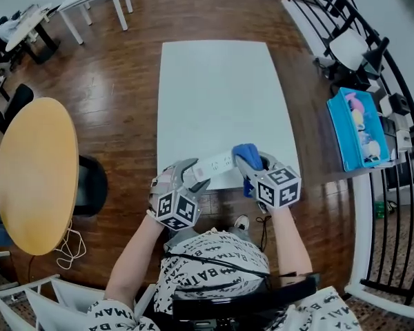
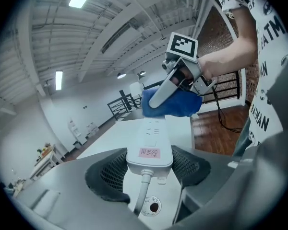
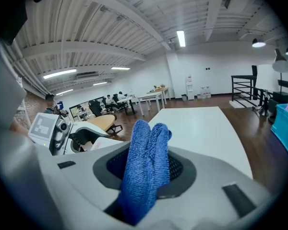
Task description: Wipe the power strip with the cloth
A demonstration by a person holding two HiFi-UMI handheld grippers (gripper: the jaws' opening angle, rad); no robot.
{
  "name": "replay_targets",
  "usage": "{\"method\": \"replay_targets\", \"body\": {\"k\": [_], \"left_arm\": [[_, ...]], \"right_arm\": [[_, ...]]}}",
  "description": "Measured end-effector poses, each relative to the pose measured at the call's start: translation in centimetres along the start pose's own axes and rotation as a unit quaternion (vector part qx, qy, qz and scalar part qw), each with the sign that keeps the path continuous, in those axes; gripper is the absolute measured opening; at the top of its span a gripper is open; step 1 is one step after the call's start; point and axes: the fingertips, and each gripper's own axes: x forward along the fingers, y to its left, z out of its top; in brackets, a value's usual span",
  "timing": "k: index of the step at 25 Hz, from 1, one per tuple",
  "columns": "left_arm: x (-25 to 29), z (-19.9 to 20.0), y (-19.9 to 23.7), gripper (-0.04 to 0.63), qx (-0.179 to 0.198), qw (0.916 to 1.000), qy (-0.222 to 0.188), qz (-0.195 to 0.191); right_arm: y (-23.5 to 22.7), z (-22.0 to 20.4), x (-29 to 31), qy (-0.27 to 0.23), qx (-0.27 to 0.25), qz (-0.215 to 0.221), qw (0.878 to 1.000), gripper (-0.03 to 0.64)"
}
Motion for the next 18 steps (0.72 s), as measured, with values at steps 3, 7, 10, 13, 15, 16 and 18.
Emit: {"method": "replay_targets", "body": {"k": [3, 7, 10, 13, 15, 16, 18], "left_arm": [[0.0, 0.7, -0.3, 0.288, 0.012, 0.9999, 0.0, 0.004], [0.4, 1.4, -0.5, 0.288, 0.015, 0.9999, 0.001, 0.006], [0.6, 1.7, -0.8, 0.288, 0.025, 0.9997, 0.003, 0.007], [0.6, 1.8, -1.2, 0.288, 0.047, 0.9988, 0.008, 0.009], [0.4, 2.0, -1.4, 0.288, 0.061, 0.9981, 0.008, 0.011], [0.3, 2.0, -1.4, 0.288, 0.062, 0.998, 0.008, 0.012], [0.0, 2.0, -1.4, 0.287, 0.056, 0.9983, 0.006, 0.016]], "right_arm": [[3.2, 0.2, 0.4, 0.0, -0.013, 0.031, 0.999, 0.13], [7.3, 0.6, 0.8, 0.005, -0.038, 0.075, 0.996, 0.13], [9.9, 0.4, 1.0, 0.017, -0.058, 0.107, 0.992, 0.13], [12.3, -0.1, 1.0, 0.038, -0.086, 0.141, 0.986, 0.13], [13.5, -0.3, 0.8, 0.046, -0.107, 0.156, 0.981, 0.13], [13.6, -0.2, 0.7, 0.045, -0.113, 0.158, 0.98, 0.13], [12.8, 0.3, 0.2, 0.033, -0.103, 0.151, 0.983, 0.13]]}}
